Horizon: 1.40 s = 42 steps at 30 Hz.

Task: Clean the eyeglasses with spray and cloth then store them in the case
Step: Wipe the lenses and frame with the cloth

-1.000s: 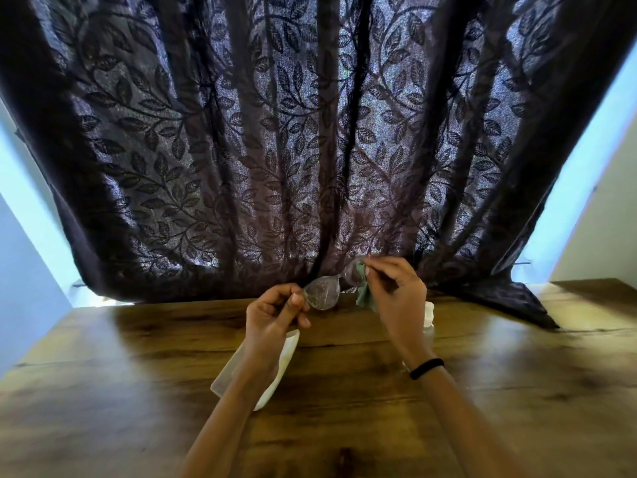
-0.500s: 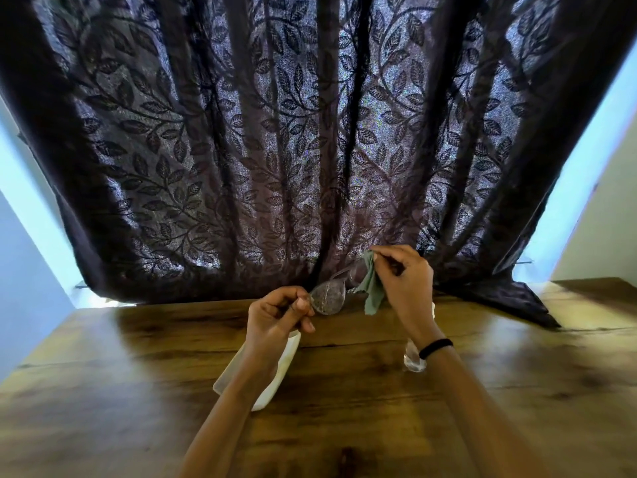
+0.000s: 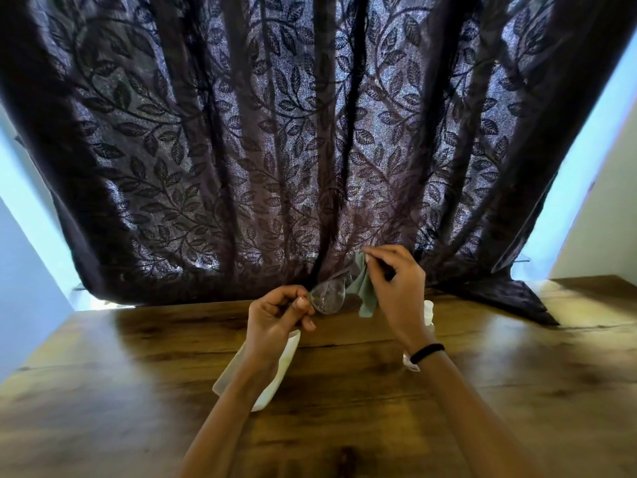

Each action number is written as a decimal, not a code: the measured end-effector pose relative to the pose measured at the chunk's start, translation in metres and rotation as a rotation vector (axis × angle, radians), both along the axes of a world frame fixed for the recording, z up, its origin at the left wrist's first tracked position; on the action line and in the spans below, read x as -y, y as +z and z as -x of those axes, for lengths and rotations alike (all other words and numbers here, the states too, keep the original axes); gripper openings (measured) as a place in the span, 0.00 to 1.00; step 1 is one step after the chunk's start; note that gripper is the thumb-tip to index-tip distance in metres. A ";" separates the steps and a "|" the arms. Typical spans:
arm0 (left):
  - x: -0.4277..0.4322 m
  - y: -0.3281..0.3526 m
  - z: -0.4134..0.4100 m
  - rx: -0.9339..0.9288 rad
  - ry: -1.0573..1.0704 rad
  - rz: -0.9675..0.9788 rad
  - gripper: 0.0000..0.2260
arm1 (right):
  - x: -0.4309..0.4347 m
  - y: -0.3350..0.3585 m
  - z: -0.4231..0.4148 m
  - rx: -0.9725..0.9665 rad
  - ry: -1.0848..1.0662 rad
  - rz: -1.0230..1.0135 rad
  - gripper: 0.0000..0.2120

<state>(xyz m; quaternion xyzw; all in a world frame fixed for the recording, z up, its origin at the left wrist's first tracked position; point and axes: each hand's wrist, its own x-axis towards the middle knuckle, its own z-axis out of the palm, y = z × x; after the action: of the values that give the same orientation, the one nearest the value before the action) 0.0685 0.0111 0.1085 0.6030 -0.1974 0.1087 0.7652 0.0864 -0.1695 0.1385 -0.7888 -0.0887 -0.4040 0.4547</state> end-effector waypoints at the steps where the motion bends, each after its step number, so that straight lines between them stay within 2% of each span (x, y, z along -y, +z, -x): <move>1: -0.001 0.000 0.000 0.000 -0.001 0.002 0.05 | 0.004 -0.001 -0.004 -0.018 -0.014 -0.025 0.09; 11: -0.006 -0.002 -0.002 -0.007 0.027 0.060 0.05 | 0.023 -0.035 -0.012 -0.239 -0.082 -0.009 0.07; 18: -0.007 -0.007 -0.003 -0.065 0.013 0.125 0.06 | 0.013 -0.097 0.013 -0.684 0.032 0.278 0.11; 21: -0.007 -0.008 -0.003 -0.077 0.007 0.150 0.06 | 0.009 -0.113 0.021 -0.785 0.099 0.301 0.14; 23: -0.008 -0.007 -0.002 -0.087 -0.009 0.167 0.06 | 0.007 -0.112 0.023 -0.729 0.102 0.189 0.17; 26: -0.010 -0.007 -0.002 -0.097 -0.046 0.190 0.05 | 0.004 -0.097 0.016 -0.518 0.111 -0.064 0.19; 28: -0.011 -0.006 -0.001 -0.114 -0.091 0.215 0.12 | 0.002 -0.085 0.009 -0.478 0.139 -0.147 0.19; 31: -0.012 -0.006 0.000 -0.145 -0.163 0.233 0.21 | 0.002 -0.080 0.001 -0.512 0.156 -0.175 0.17; 34: -0.015 -0.010 -0.002 -0.152 -0.199 0.266 0.19 | 0.005 -0.079 -0.003 -0.470 0.119 -0.144 0.09; 35: -0.017 -0.012 -0.003 -0.157 -0.190 0.267 0.16 | 0.007 -0.078 -0.003 -0.454 0.096 -0.133 0.07; 37: -0.023 -0.018 -0.007 -0.168 -0.092 0.191 0.07 | 0.011 -0.076 -0.004 -0.431 0.046 -0.122 0.06; 42: -0.039 -0.029 -0.013 -0.096 0.381 -0.265 0.09 | 0.013 -0.061 0.000 -0.308 -0.036 0.022 0.07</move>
<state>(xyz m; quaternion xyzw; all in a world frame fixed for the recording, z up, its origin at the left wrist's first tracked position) 0.0820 0.0500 0.0794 0.7289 -0.0561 0.1954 0.6538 0.0866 -0.1824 0.0771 -0.8479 -0.0081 -0.2853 0.4468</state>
